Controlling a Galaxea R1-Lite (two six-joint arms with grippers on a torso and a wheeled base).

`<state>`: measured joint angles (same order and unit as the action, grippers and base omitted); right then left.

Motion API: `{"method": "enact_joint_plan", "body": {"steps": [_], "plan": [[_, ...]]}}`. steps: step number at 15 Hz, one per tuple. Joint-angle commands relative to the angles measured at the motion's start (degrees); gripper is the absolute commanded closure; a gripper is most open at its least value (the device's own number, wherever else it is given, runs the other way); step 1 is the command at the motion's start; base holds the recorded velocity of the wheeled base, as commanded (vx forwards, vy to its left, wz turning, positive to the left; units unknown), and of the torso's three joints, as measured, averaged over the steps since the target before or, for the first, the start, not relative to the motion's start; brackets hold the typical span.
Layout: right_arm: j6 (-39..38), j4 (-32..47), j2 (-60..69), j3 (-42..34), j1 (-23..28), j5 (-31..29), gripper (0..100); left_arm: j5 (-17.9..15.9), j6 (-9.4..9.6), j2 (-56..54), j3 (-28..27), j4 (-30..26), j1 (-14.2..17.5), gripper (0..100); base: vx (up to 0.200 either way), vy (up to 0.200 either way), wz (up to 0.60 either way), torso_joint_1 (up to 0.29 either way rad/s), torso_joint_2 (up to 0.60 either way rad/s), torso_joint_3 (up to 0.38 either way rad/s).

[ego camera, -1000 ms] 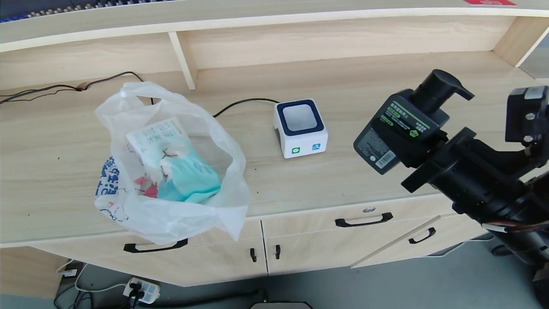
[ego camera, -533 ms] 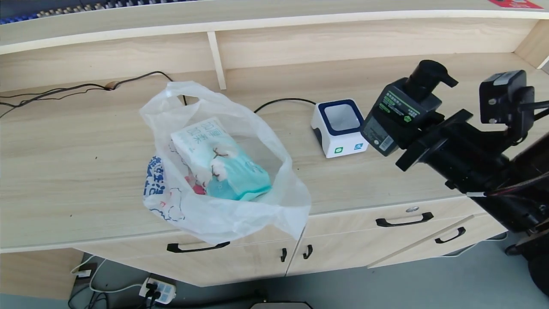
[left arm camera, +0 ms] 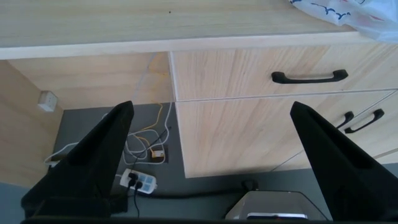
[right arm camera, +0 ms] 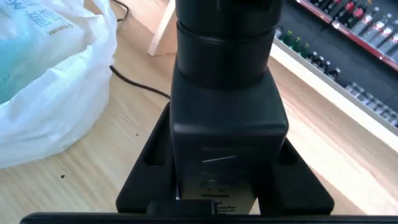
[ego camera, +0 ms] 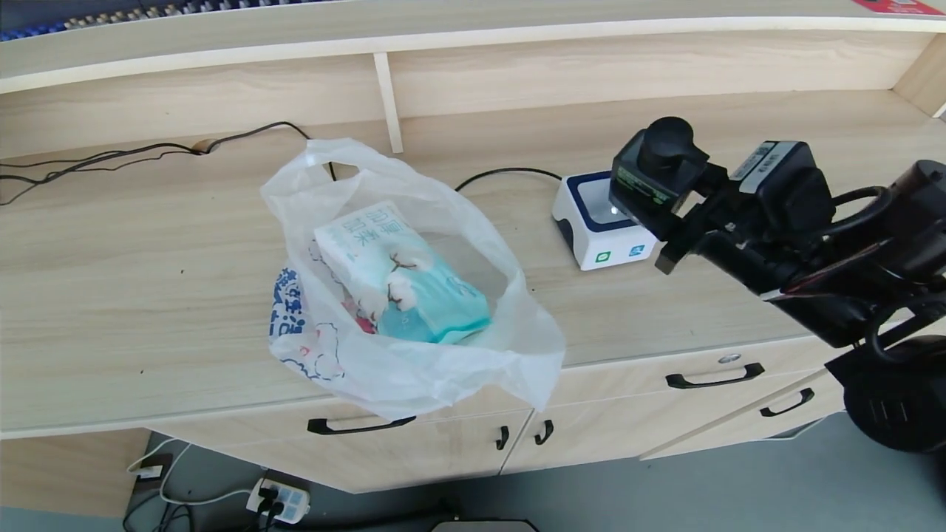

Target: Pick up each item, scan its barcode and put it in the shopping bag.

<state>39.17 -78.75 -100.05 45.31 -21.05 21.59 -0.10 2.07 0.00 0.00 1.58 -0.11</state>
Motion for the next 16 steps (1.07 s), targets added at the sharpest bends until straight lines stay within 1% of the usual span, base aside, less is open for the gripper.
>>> {"method": "enact_joint_plan", "body": {"steps": [1,2,4,6,7,10,11,12,15,16], "plan": [[3.6,0.0,-5.7,7.6,-0.3,9.1,100,0.0,-0.05,0.1,0.0,0.0,0.0,0,0.000,0.000,0.00,0.000,0.00,0.000],[3.8,0.0,-6.8,8.6,-0.3,10.5,100,0.0,0.12,0.1,0.0,0.0,0.0,0,0.000,0.000,0.00,0.000,0.00,0.000],[4.0,0.1,-8.6,10.3,0.1,11.3,100,0.0,0.21,0.1,0.0,0.1,0.0,0,0.000,0.000,0.00,0.000,0.00,0.000],[5.0,-0.1,-8.8,11.5,2.1,11.9,100,0.0,0.21,0.1,0.0,0.0,0.0,0,0.000,0.000,0.00,0.000,0.00,0.000],[6.3,-0.2,-9.3,13.7,4.4,13.0,100,0.0,0.21,0.1,0.0,0.0,0.0,0,0.000,0.000,0.00,0.000,0.00,0.000],[5.9,-0.1,-10.8,17.4,10.6,17.4,100,0.0,0.30,0.1,0.0,0.1,0.0,0,0.000,0.000,0.00,0.000,0.00,0.000],[5.9,-0.1,-11.3,18.6,11.4,18.2,100,0.0,0.56,0.1,0.0,0.1,0.0,0,0.000,0.000,0.00,0.000,0.00,0.000],[5.4,-0.4,-12.8,20.0,11.5,19.1,100,0.0,1.97,0.1,0.0,0.1,0.0,0,0.000,0.000,0.00,0.000,0.00,0.000],[4.6,-2.7,-14.7,21.3,9.7,19.2,100,0.0,1.88,0.1,0.0,0.1,0.0,0,0.000,0.000,0.00,0.000,0.00,0.000],[4.4,-2.9,-14.7,21.7,8.1,19.2,100,0.0,1.88,0.1,0.0,0.1,0.0,0,0.000,0.000,0.00,0.000,0.00,0.000]]}}
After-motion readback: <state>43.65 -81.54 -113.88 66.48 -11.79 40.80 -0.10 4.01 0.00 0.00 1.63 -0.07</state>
